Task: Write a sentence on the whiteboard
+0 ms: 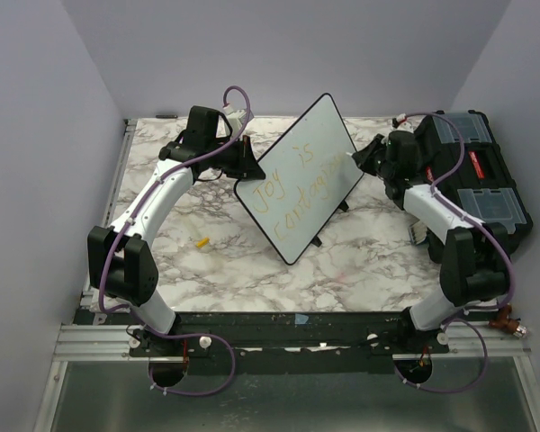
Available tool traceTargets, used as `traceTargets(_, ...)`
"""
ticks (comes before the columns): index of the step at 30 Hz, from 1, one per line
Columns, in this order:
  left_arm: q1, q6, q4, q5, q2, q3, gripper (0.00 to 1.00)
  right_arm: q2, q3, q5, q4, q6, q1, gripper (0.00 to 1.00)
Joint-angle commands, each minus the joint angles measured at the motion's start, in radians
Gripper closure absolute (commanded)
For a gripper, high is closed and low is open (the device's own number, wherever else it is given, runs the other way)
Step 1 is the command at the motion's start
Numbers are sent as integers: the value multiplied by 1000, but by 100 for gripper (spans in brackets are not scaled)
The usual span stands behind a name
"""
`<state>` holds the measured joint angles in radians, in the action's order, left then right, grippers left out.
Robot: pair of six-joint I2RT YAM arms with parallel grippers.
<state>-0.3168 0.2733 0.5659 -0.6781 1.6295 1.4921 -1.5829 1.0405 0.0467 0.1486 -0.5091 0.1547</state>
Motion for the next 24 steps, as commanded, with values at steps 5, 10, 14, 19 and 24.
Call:
traceTargets(5,-27,-108,45,22,2,-5,100,-75,89,60,20,-29,-36,99)
traceTargets(10,-27,-109,45,22,1,-6,100,-108,117,84,24,-38,-49,99)
traceTargets(14,-27,-109,44,22,3,-4,100,-127,128,95,29,-41,-55,100)
traceTargets(19,-27,-109,46,22,7,-3,100,-149,138,111,34,-45,-57,99)
traceTargets(24,-27,-110,46,23,9,-4,100,-157,135,154,49,-47,-58,99)
